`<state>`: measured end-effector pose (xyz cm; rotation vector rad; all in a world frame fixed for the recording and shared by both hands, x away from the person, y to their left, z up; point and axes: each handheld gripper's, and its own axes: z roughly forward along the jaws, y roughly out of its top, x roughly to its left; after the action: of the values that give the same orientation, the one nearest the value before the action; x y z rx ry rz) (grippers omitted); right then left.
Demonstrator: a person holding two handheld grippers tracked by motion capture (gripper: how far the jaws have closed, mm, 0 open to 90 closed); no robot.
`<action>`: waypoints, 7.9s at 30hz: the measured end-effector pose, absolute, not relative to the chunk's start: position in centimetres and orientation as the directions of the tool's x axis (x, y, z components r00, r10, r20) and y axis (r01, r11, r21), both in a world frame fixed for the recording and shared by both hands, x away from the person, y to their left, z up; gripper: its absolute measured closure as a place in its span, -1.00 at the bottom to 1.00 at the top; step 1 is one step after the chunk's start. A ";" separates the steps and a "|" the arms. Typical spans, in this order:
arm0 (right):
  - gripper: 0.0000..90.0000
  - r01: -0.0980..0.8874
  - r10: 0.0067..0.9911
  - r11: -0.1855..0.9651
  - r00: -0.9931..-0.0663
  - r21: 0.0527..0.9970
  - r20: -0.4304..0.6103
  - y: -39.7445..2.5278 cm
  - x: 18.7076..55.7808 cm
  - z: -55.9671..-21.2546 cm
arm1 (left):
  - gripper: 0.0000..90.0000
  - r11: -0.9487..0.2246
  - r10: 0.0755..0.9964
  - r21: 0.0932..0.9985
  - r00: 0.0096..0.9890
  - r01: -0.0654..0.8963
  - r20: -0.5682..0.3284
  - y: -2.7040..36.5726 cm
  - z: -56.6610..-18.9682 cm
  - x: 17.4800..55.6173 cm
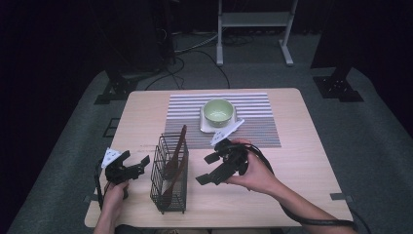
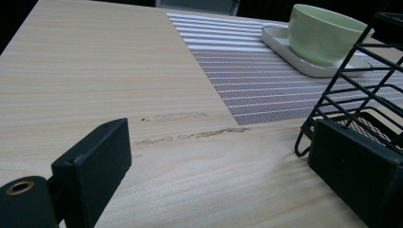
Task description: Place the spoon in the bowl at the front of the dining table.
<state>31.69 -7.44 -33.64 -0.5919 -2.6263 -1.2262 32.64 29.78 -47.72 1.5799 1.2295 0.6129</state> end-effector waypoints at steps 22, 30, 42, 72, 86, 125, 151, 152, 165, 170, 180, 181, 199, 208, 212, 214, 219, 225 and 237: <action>-0.63 0.414 0.261 0.621 -0.910 0.665 0.322 -4.5 32.7 -33.4 | -0.86 0.017 0.918 0.912 0.356 0.409 -0.177 29.8 -47.7 32.6; -0.54 0.417 0.258 0.623 -0.908 0.662 0.330 -3.8 33.2 -33.3 | -0.86 0.017 0.917 0.912 0.356 0.410 -0.177 29.8 -47.7 32.6; -0.39 0.427 0.271 0.629 -0.904 0.650 0.332 -3.0 33.8 -33.1 | -0.86 0.017 0.917 0.912 0.357 0.410 -0.177 29.8 -47.7 32.6; 0.85 0.473 0.293 0.612 -0.880 0.633 0.374 -2.3 34.8 -32.2 | -0.86 0.017 0.917 0.912 0.356 0.410 -0.178 29.8 -47.7 32.6; 0.86 0.455 0.284 0.572 -0.891 0.682 0.355 -3.9 34.7 -28.7 | -0.86 0.018 0.918 0.912 0.356 0.410 -0.178 29.7 -47.7 32.6; 0.86 0.523 0.400 0.459 -0.844 0.718 0.358 -14.3 34.7 -23.4 | -0.86 0.019 0.920 0.912 0.350 0.410 -0.177 29.7 -47.7 32.7; 0.86 0.630 0.514 0.445 -0.761 0.636 0.395 -16.6 37.6 -29.8 | -0.86 0.018 0.919 0.911 0.351 0.412 -0.177 29.7 -47.7 32.7; 0.86 0.634 0.520 0.443 -0.758 0.634 0.395 -16.7 37.6 -29.9 | -0.86 0.018 0.919 0.911 0.352 0.412 -0.177 29.7 -47.7 32.7; 0.86 0.677 0.575 0.401 -0.711 0.618 0.406 -17.9 39.6 -31.2 | -0.86 0.023 0.920 0.912 0.349 0.411 -0.181 29.7 -47.7 32.7; 0.86 0.686 0.591 0.389 -0.698 0.615 0.404 -18.1 40.3 -31.4 | -0.86 0.021 0.919 0.912 0.351 0.409 -0.179 29.7 -47.7 32.7; 0.86 0.693 0.621 0.371 -0.680 0.618 0.390 -18.0 41.8 -31.3 | -0.86 0.020 0.919 0.912 0.352 0.409 -0.178 29.7 -47.7 32.7; 0.86 0.701 0.628 0.359 -0.669 0.616 0.397 -18.0 42.2 -31.3 | -0.86 0.020 0.919 0.913 0.352 0.408 -0.178 29.7 -47.7 32.7; 0.86 0.728 0.687 0.288 -0.610 0.622 0.396 -18.9 45.5 -31.4 | -0.86 0.020 0.918 0.912 0.353 0.410 -0.180 29.8 -47.7 32.7; 0.86 0.738 0.718 0.253 -0.576 0.625 0.390 -19.0 47.6 -30.4 | -0.86 0.029 0.919 0.911 0.348 0.412 -0.187 29.8 -47.7 32.7; 0.86 0.742 0.726 0.242 -0.566 0.625 0.391 -18.8 48.3 -30.1 | -0.86 0.028 0.918 0.911 0.350 0.412 -0.186 29.8 -47.7 32.7; 0.86 0.746 0.728 0.231 -0.559 0.625 0.398 -18.8 48.7 -30.0 | -0.86 0.030 0.918 0.911 0.350 0.411 -0.188 29.8 -47.7 32.7; 0.86 0.752 0.738 0.202 -0.538 0.628 0.407 -19.1 49.5 -29.8 | -0.86 0.030 0.918 0.911 0.349 0.411 -0.188 29.8 -47.7 32.7; 0.86 0.766 0.745 0.151 -0.503 0.624 0.437 -19.9 50.8 -29.7 | -0.86 0.033 0.918 0.911 0.348 0.412 -0.191 29.8 -47.7 32.7; 0.86 0.779 0.753 0.075 -0.453 0.622 0.477 -20.8 52.2 -29.8 | -0.86 0.036 0.917 0.911 0.348 0.412 -0.193 29.8 -47.8 32.7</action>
<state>52.16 -20.84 -29.76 -1.6268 -2.2805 -1.3543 32.69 29.83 -47.75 1.5629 1.2380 0.6044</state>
